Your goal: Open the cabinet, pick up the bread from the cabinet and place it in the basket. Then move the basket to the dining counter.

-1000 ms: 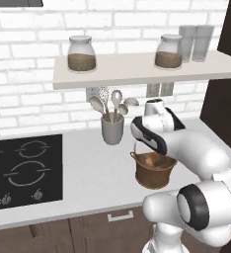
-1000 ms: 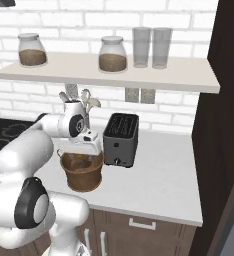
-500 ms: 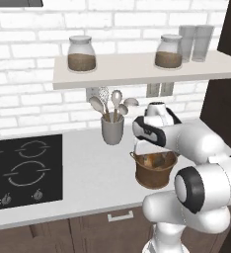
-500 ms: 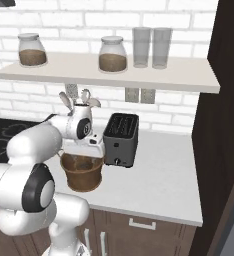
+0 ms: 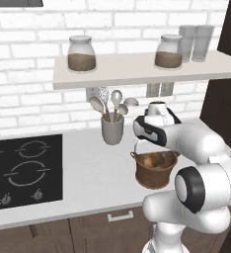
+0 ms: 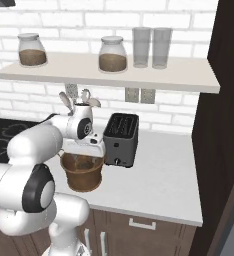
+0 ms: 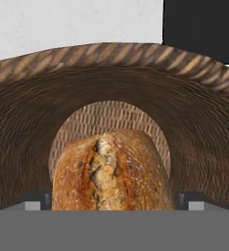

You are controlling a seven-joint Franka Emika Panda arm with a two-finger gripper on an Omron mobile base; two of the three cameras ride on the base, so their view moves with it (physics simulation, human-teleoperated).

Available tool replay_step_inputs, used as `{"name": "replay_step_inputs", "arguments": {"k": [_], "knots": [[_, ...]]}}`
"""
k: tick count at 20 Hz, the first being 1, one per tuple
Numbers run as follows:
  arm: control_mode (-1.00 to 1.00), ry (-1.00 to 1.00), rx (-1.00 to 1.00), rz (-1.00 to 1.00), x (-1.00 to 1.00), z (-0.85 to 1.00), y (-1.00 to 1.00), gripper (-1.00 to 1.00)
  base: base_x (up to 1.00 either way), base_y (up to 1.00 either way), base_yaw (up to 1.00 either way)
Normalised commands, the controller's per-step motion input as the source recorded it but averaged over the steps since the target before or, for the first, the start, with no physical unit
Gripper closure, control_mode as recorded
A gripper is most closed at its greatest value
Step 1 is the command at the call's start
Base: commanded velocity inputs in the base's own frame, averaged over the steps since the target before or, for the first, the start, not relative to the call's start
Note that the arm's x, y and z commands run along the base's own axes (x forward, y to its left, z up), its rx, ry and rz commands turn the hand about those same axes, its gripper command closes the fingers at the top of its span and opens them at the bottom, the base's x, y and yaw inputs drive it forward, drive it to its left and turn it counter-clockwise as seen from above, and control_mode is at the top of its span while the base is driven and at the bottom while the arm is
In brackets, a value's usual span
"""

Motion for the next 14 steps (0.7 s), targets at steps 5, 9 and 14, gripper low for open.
{"name": "replay_step_inputs", "arguments": {"k": [5, 9, 14], "knots": [[-1.00, -0.04, -0.04, 0.00, -0.12, 0.27, 0.00, -1.00, 0.00, 0.00, 0.00], [-1.00, -0.08, -0.04, 0.00, -0.14, 0.26, 0.00, -1.00, 0.00, 0.00, 0.00], [-1.00, 0.00, 0.00, 0.00, 0.11, 0.05, 0.00, -1.00, 0.00, 0.00, 0.00]]}}
